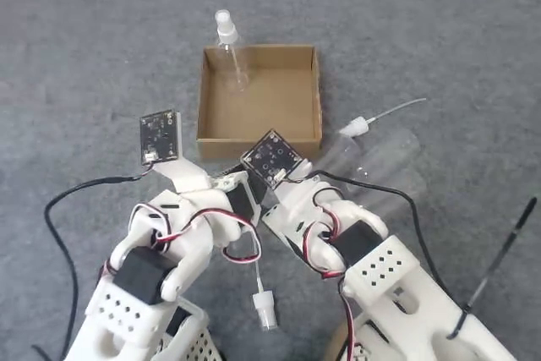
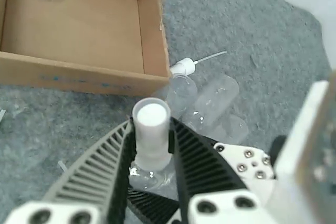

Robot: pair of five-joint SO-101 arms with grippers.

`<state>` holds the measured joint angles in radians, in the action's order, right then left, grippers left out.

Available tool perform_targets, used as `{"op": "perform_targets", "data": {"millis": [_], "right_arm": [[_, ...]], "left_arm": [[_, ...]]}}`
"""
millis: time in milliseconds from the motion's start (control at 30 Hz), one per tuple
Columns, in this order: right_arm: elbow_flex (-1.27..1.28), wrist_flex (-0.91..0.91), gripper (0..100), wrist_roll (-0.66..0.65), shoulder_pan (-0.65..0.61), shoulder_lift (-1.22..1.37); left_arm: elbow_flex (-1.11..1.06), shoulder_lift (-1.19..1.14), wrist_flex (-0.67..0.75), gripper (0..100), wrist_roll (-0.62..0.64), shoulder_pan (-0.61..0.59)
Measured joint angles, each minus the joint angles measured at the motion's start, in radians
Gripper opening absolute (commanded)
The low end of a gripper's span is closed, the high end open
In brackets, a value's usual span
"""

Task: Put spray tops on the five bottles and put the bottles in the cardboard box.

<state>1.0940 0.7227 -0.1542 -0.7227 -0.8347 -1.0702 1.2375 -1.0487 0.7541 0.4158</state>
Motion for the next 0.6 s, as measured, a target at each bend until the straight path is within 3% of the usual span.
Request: {"op": "perform_targets", "data": {"millis": [233,500,600], "right_arm": [[0.0,0.0,0.6,0.0,0.008,0.0],[0.0,0.0,0.6,0.0,0.014,0.0],[0.0,0.0,0.6,0.002,0.012,0.0]], "left_arm": [[0.0,0.0,-0.005,2,-0.018,0.003],[-0.003,-0.003,-0.014,26,-0.061,0.005],[-0.003,-0.011,-0.035,27,-0.061,0.006]]}}
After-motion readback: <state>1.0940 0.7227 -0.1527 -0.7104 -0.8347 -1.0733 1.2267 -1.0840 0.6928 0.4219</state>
